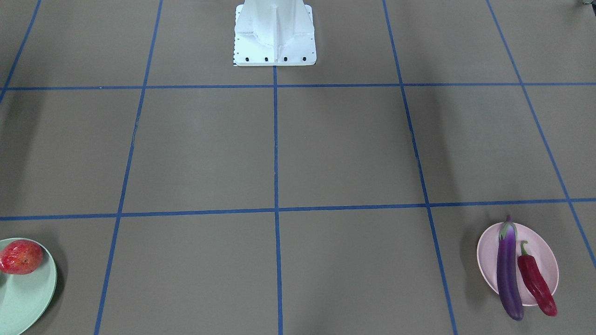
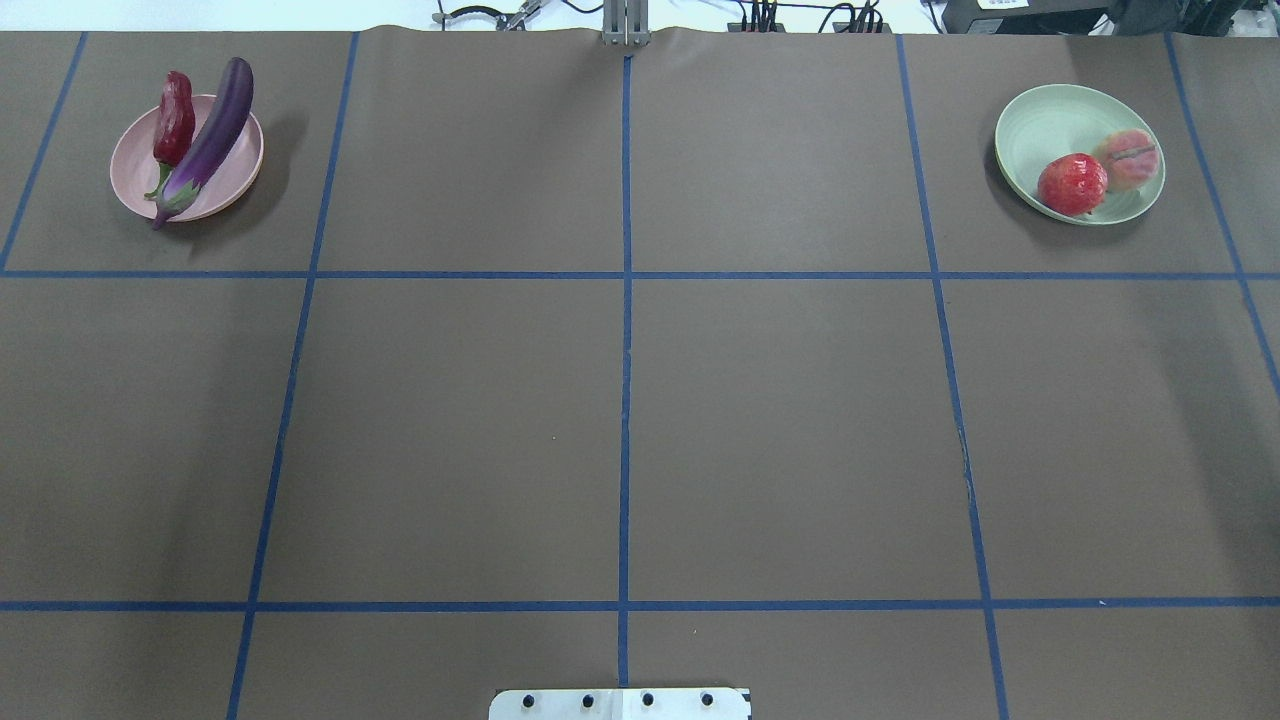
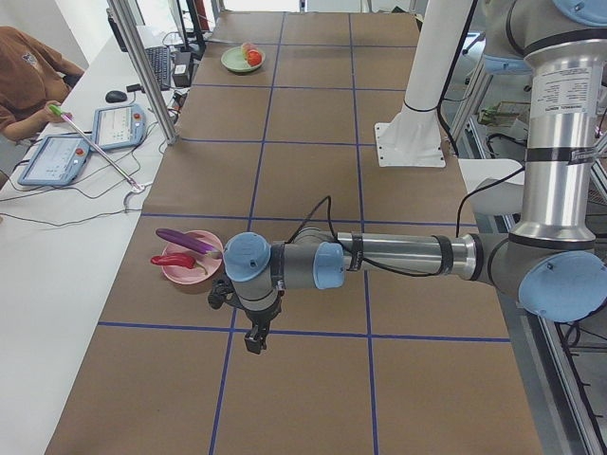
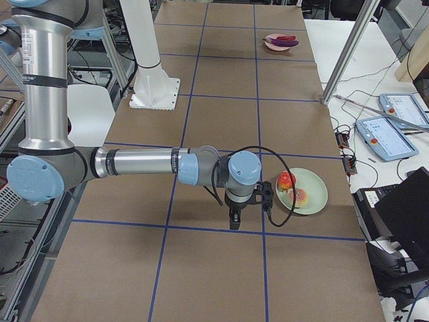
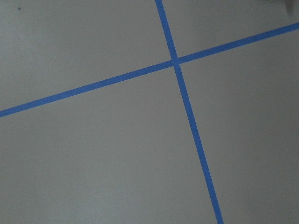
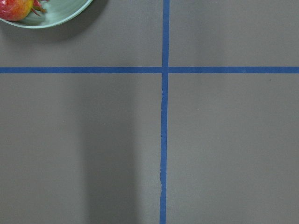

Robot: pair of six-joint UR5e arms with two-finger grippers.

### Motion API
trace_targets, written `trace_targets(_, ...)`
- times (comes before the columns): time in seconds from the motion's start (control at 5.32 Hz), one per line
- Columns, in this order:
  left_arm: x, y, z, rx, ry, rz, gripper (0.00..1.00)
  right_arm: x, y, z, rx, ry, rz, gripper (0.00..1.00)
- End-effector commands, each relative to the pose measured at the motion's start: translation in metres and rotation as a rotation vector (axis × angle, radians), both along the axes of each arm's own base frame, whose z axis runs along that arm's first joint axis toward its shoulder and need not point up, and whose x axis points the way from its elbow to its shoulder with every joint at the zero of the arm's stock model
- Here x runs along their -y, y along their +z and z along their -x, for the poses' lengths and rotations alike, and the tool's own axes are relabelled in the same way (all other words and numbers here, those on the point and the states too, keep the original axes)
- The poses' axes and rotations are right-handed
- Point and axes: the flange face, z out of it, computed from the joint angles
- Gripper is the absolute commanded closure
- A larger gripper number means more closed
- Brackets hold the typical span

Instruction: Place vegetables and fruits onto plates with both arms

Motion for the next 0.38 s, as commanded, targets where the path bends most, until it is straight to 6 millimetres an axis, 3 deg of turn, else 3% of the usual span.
trace_targets(0.0, 0.0021, -0.0019, 0.0002, 0.003, -0.001, -0.003, 0.00, -0.0001, -0.0003, 0.0000, 0.000, 0.000, -0.002, 0.00)
trace_targets(0.19, 0.0027, -0.0023, 0.0003, 0.005, 0.000, -0.003, 0.00, -0.0001, -0.0003, 0.0000, 0.000, 0.000, -0.002, 0.00)
